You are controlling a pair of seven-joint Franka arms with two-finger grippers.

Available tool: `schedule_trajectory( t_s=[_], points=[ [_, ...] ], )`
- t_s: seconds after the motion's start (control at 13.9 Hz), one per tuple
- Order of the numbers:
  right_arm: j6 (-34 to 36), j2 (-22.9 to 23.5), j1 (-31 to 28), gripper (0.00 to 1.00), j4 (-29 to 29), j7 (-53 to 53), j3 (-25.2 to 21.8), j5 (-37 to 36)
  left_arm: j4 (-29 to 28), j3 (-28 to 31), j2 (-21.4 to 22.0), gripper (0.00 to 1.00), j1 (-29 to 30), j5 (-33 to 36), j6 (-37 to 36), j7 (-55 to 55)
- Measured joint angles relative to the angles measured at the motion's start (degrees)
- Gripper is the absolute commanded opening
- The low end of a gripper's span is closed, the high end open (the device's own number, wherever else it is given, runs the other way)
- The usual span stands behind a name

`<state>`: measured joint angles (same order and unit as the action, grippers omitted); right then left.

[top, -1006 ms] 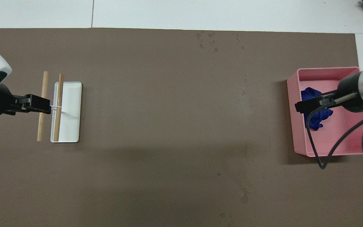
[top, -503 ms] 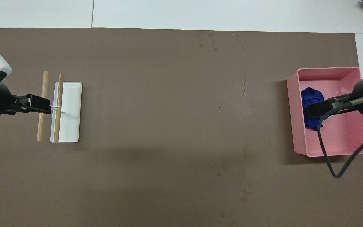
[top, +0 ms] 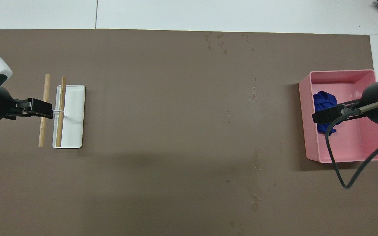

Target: Wipe water with towel using both arms

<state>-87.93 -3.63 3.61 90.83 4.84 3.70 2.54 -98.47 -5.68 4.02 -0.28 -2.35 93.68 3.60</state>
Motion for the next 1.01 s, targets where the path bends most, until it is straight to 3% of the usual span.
schedule_trajectory(
  t_s=[0.29, 1.01],
  points=[
    [-0.5, 0.0, 5.9, 1.00, 0.8, -0.9, -7.7, -1.8, 0.0, 0.0, 0.0, 1.00, 0.0, 0.0, 0.0, 0.0],
    [-2.7, 0.0, 5.9, 1.00, 1.5, -0.9, -8.1, -1.8, 0.0, 0.0, 0.0, 1.00, 0.0, 0.0, 0.0, 0.0]
  ],
)
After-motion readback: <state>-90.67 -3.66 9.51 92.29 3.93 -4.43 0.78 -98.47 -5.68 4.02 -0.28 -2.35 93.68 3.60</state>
